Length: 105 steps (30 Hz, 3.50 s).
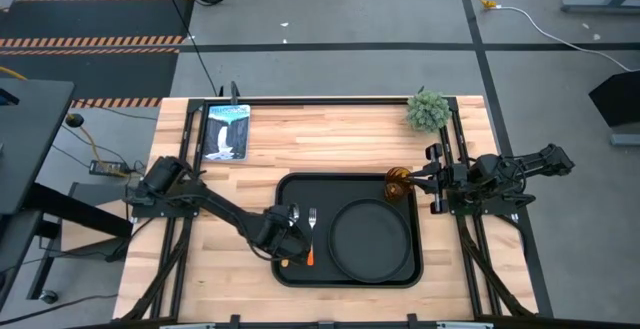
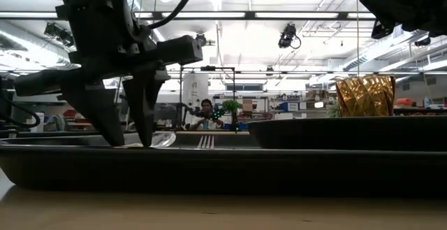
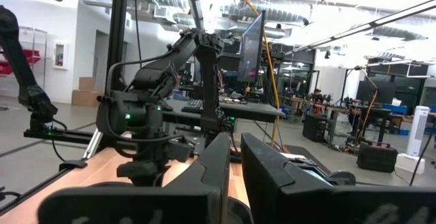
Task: Pick and place plate/cup/fork/spoon on tray
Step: Return to Home Position
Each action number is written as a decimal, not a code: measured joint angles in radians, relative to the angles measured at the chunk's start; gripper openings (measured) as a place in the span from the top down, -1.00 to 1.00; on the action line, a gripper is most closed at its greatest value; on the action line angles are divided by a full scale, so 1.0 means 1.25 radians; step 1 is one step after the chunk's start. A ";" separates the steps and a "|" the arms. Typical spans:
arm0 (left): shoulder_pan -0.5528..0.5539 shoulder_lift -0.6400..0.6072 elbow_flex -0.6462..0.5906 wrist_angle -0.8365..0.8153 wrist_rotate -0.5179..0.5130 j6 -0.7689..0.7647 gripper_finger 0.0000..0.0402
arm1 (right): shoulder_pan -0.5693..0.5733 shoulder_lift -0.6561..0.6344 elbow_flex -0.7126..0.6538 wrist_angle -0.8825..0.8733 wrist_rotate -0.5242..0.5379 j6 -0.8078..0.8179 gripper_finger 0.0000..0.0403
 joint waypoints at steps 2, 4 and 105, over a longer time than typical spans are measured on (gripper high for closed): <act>0.000 -0.012 0.000 -0.007 -0.001 0.028 0.22 | 0.000 0.000 0.000 0.000 0.000 0.000 0.77; 0.002 -0.032 0.009 -0.035 -0.008 0.061 0.21 | 0.000 0.000 0.000 0.000 0.000 0.000 0.77; 0.098 -1.165 -0.970 1.122 -0.084 1.513 0.28 | 0.000 0.000 0.000 0.013 0.000 0.000 0.77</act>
